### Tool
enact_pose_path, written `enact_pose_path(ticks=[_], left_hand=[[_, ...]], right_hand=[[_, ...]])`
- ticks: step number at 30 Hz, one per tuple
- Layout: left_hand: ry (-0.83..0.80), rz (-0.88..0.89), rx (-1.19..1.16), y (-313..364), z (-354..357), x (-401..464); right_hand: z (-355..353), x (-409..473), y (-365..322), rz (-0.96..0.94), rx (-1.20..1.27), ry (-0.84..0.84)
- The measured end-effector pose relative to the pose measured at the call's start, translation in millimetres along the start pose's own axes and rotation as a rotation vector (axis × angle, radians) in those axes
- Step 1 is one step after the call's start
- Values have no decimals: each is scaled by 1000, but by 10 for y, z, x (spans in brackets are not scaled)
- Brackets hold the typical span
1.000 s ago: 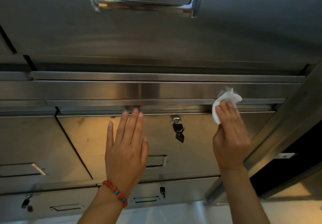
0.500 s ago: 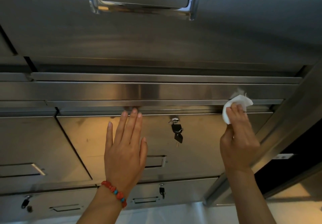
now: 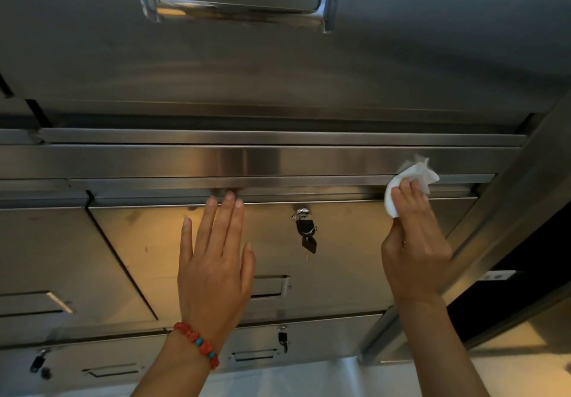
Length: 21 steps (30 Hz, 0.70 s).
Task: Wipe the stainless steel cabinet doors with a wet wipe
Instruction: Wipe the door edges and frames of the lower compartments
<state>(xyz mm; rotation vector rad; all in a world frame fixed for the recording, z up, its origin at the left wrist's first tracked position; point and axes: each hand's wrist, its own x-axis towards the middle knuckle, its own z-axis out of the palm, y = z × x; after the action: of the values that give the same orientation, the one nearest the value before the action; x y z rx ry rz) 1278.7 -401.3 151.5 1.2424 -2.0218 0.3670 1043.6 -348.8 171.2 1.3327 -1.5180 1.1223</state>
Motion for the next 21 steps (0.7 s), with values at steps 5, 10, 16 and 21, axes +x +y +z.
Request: enact_pose_path(ticks=[5,10,16,21], left_hand=[[16,0,-1,12,10,-1],[13,10,10,0,-2,2],[8,-7,0,17,-3,0],[11,-3,-1,20,-8,8]], right_hand=[[-16,21,73,-80,-1,-33],[-4,24,68,-27,-24,19],[-11,24,71,-61,-10,-6],[-17,43,136,31,-40,55]])
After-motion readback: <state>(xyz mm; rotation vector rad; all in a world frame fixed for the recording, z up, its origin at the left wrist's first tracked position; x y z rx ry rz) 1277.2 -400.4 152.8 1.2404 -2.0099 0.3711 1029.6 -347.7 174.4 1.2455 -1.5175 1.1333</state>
